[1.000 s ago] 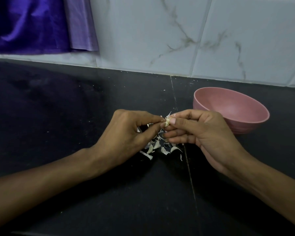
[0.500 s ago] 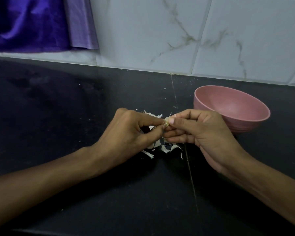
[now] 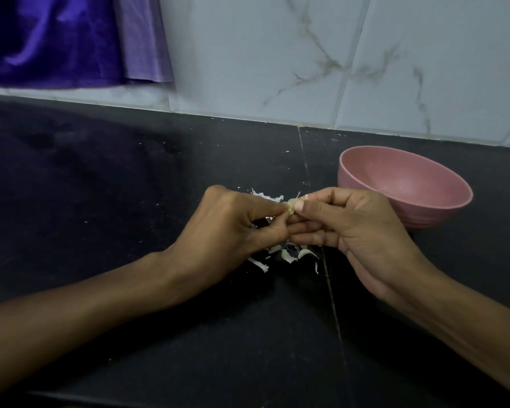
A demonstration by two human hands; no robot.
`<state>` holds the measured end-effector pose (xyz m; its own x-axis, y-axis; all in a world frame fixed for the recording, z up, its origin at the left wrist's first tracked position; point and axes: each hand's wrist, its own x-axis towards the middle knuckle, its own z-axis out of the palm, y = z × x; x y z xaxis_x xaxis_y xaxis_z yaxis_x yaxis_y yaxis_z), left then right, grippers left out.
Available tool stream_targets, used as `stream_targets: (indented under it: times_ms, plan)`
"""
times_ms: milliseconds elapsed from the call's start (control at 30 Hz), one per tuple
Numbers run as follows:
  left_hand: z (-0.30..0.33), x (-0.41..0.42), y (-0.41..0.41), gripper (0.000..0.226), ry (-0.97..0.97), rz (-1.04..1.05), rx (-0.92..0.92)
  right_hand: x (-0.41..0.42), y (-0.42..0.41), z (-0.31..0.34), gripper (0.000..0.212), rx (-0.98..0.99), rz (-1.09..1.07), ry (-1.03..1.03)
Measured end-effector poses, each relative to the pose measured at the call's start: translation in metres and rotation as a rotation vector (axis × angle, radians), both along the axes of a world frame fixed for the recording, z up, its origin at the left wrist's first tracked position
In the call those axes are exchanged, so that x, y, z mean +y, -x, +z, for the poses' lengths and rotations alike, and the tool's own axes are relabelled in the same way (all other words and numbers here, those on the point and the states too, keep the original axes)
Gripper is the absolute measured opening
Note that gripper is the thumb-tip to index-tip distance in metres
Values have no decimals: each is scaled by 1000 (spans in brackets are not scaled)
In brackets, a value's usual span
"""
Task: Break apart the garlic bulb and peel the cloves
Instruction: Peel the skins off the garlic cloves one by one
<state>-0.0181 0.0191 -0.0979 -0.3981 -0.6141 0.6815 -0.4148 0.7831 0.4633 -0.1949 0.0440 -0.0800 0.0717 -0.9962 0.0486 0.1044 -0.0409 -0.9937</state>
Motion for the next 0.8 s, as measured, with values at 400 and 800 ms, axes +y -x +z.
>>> stream_targets:
  times_ms: [400,800]
  plan:
    - [3,0,-1,34,54,2,26,0,-1,0,23,-3,47,31]
    - [6,-5,-2,10,-456,-51,329,-5,4,1,28,38,94,44]
